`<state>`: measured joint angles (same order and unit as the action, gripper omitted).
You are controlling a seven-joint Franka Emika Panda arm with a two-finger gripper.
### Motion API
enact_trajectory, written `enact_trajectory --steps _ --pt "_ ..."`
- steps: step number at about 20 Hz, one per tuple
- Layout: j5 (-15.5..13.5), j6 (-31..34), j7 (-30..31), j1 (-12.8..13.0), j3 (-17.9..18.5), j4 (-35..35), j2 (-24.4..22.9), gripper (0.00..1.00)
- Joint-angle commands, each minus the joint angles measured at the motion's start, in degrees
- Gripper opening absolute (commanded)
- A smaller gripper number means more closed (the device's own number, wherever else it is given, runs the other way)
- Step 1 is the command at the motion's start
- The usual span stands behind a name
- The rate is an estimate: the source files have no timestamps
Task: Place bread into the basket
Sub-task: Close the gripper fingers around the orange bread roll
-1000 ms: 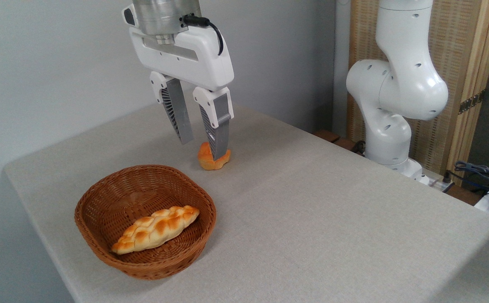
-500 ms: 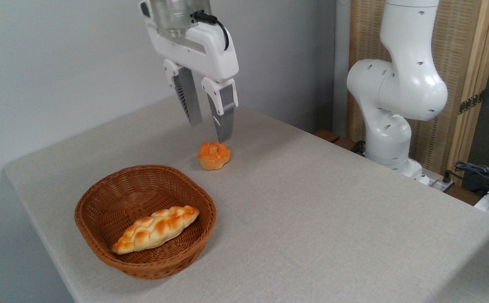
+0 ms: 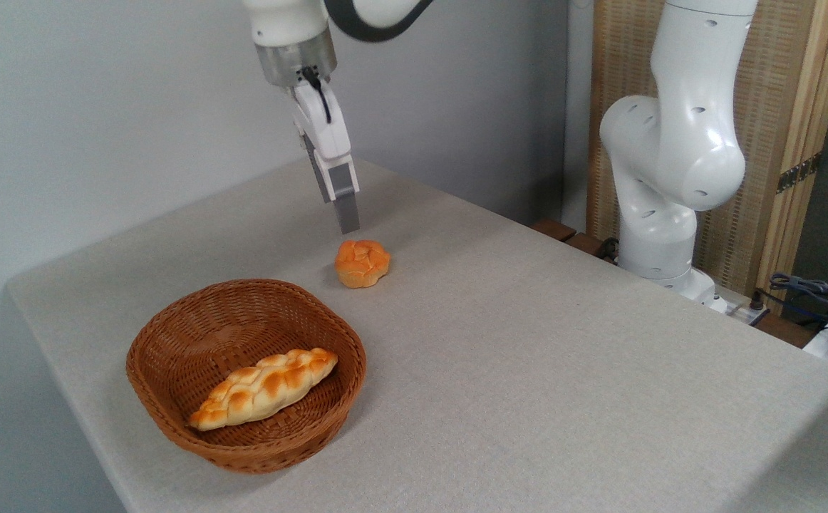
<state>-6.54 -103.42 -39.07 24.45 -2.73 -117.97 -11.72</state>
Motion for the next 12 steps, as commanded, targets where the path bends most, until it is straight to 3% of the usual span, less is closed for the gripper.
enact_trajectory --steps 1,7,10,12 --pt "-0.6 -6.3 -1.1 4.3 1.0 -4.1 0.7 1.0" --pt "0.4 -9.4 -1.6 6.5 1.0 -9.7 1.2 1.0" --pt "3.8 -9.6 -2.1 6.7 1.0 -11.3 1.2 1.0" --pt "3.8 -11.2 -2.1 7.3 1.0 -12.6 1.3 1.0"
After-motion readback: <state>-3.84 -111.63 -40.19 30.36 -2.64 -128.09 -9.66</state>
